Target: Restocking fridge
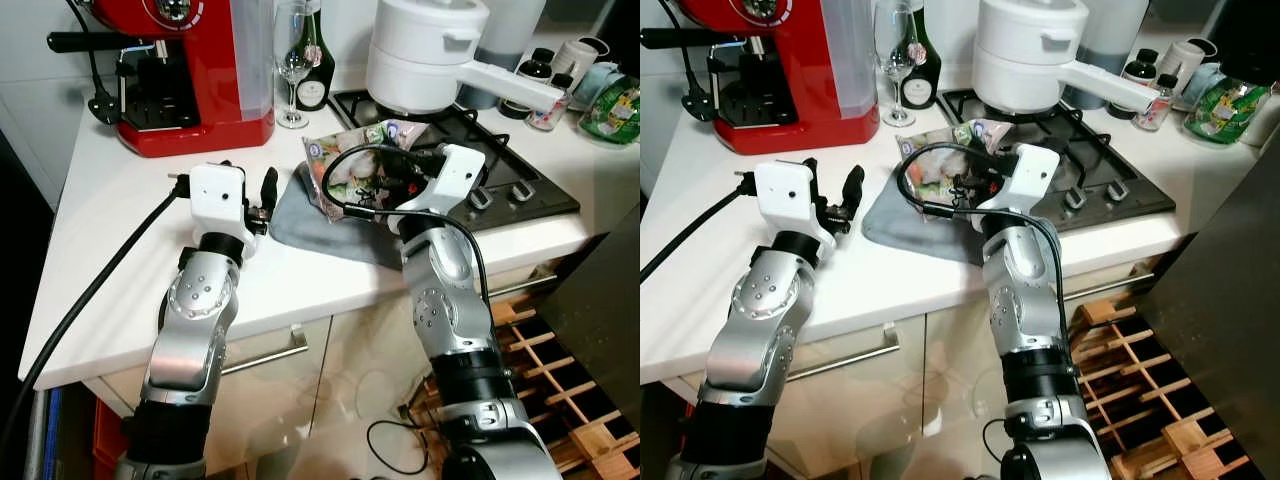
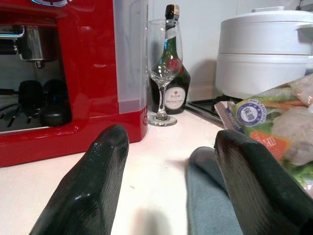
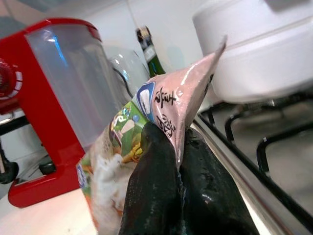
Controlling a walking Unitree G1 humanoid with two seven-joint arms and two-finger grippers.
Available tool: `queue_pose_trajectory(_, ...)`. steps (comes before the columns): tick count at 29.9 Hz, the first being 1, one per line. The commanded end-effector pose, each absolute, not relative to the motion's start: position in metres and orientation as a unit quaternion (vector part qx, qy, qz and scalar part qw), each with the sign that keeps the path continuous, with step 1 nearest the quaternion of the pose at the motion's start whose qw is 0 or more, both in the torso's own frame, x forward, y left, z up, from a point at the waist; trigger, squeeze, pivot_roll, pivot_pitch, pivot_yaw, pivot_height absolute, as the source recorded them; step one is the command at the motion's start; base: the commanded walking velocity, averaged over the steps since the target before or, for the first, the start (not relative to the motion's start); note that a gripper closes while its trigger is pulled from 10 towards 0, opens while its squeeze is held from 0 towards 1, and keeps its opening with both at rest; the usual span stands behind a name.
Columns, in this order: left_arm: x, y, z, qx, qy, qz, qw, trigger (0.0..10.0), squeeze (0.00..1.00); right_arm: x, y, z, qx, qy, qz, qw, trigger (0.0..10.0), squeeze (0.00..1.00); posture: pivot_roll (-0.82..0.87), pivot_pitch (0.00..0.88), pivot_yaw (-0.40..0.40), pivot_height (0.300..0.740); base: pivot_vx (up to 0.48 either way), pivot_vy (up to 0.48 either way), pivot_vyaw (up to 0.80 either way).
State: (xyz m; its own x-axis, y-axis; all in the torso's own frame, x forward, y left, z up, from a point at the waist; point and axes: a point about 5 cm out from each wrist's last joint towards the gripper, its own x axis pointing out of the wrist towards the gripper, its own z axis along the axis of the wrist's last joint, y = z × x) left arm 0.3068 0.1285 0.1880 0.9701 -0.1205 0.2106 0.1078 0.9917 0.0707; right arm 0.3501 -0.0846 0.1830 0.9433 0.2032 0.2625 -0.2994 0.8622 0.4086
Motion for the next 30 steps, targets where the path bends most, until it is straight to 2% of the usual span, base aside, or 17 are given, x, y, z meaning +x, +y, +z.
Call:
queue_pose_trajectory(1,0.307,0.126,0.187,0.035,-0.105,-0.064,0.992,10.0,0.00,0.353,-0.074,0.175,0.255,-0.072,0.141,0.954,0.0,1.00,-0.04,0.000,-0.051,0.740,0.000,0.000,0.00)
queue_pose_trajectory(4,0.306,0.126,0.186,0.035,-0.105,-0.063,0.992,10.0,0.00,0.354,-0.073,0.176,0.244,-0.073,0.143,0.956,0.0,1.00,-0.04,0.000,-0.051,0.740,0.000,0.000,0.00)
queue_pose_trajectory(5,0.306,0.127,0.186,0.035,-0.104,-0.063,0.992,10.0,0.00,0.354,-0.073,0.177,0.239,-0.075,0.141,0.958,0.0,0.00,-0.04,0.000,-0.051,0.740,0.000,0.000,0.00)
queue_pose_trajectory(9,0.306,0.126,0.186,0.034,-0.103,-0.064,0.992,10.0,0.00,0.354,-0.071,0.182,0.193,-0.095,0.147,0.965,0.0,0.00,-0.04,0.000,-0.050,0.740,0.000,0.000,0.00)
queue_pose_trajectory(10,0.306,0.126,0.186,0.033,-0.102,-0.066,0.992,10.0,0.00,0.354,-0.069,0.183,0.164,-0.103,0.152,0.969,0.3,0.00,-0.04,0.000,-0.050,0.740,0.000,0.000,0.00)
queue_pose_trajectory(11,0.306,0.125,0.186,0.033,-0.102,-0.067,0.992,10.0,0.00,0.354,-0.068,0.183,0.153,-0.102,0.153,0.971,7.2,0.00,-0.04,0.000,-0.050,0.740,0.000,0.000,0.00)
queue_pose_trajectory(12,0.306,0.125,0.186,0.033,-0.101,-0.067,0.992,10.0,0.00,0.354,-0.068,0.182,0.142,-0.103,0.153,0.973,10.0,0.00,-0.04,0.000,-0.051,0.740,0.000,0.000,0.00)
queue_pose_trajectory(15,0.306,0.125,0.185,0.032,-0.100,-0.068,0.992,10.0,0.00,0.353,-0.067,0.183,0.115,-0.109,0.148,0.976,10.0,0.00,-0.04,0.000,-0.051,0.740,0.000,0.000,0.00)
queue_pose_trajectory(16,0.306,0.124,0.185,0.031,-0.100,-0.069,0.992,10.0,0.00,0.352,-0.069,0.184,0.090,-0.123,0.142,0.978,10.0,1.00,-0.04,0.000,-0.052,0.740,0.000,0.000,0.00)
queue_pose_trajectory(25,0.306,0.123,0.184,0.026,-0.097,-0.074,0.992,10.0,0.00,0.349,-0.073,0.186,0.023,-0.155,0.129,0.979,10.0,1.00,-0.05,0.000,-0.050,0.740,0.000,0.000,0.00)
queue_pose_trajectory(28,0.306,0.123,0.184,0.026,-0.096,-0.075,0.992,10.0,0.00,0.346,-0.072,0.189,-0.035,-0.182,0.125,0.975,10.0,1.00,-0.05,0.000,-0.049,0.740,0.000,0.000,0.00)
queue_pose_trajectory(29,0.306,0.123,0.184,0.025,-0.095,-0.075,0.992,10.0,0.00,0.344,-0.071,0.191,-0.061,-0.197,0.125,0.970,10.0,0.00,-0.05,0.000,-0.049,0.740,0.000,0.000,0.00)
queue_pose_trajectory(30,0.306,0.123,0.184,0.025,-0.095,-0.076,0.992,10.0,0.00,0.343,-0.070,0.193,-0.080,-0.210,0.126,0.966,10.0,0.00,-0.05,0.000,-0.049,0.740,0.000,0.000,0.00)
